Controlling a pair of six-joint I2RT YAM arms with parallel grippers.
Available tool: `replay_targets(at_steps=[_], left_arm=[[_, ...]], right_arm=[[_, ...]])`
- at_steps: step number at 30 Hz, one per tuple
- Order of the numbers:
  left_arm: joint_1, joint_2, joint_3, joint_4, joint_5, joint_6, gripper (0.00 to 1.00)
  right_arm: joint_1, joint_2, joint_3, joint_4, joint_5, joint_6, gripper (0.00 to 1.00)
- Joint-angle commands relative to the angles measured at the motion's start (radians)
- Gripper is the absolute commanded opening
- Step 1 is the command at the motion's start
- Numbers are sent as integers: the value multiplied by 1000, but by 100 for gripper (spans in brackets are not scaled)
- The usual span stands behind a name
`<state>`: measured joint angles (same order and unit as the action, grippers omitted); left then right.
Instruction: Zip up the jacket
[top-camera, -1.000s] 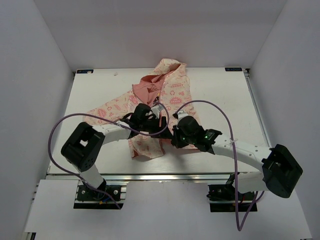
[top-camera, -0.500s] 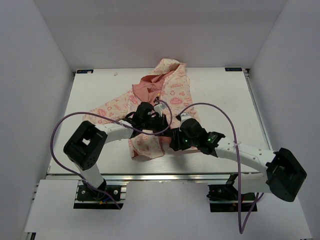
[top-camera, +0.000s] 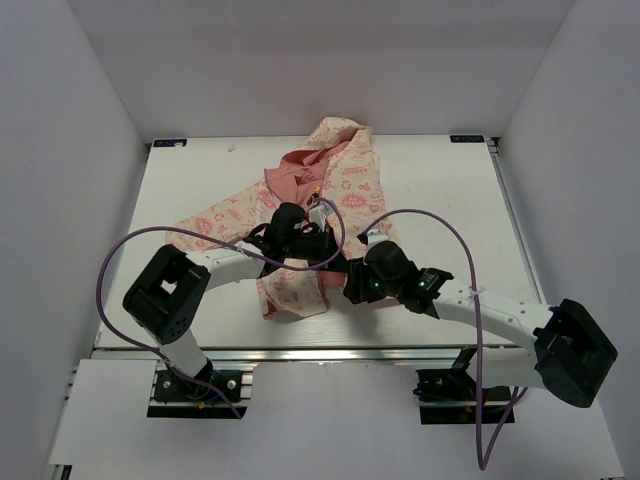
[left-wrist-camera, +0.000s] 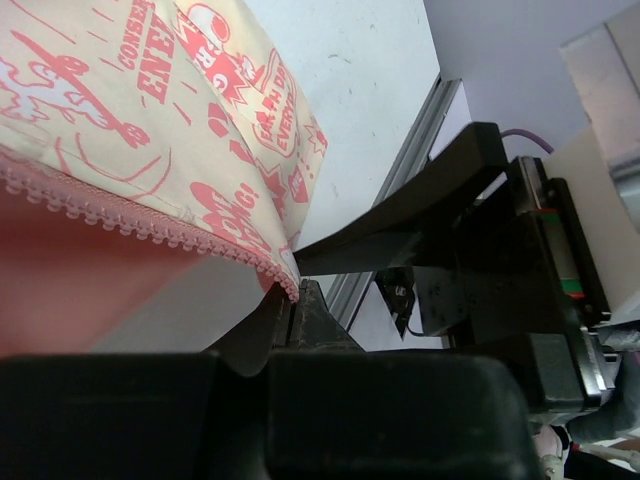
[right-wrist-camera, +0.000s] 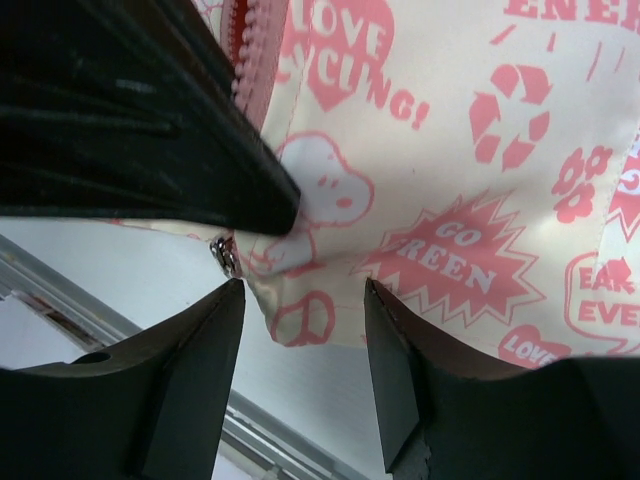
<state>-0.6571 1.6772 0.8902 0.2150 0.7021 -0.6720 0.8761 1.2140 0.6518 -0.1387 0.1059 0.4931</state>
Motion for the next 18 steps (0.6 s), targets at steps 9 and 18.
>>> replay_targets(at_steps=[9,18], left_arm=[[-10,-68,0,35,34,-12,0],[-13,-70,-10,70,40,-35,0]], right_arm=[[-15,35,-3,175,-1,-31,51],[-23,42,-24,211,-35,-31,34]])
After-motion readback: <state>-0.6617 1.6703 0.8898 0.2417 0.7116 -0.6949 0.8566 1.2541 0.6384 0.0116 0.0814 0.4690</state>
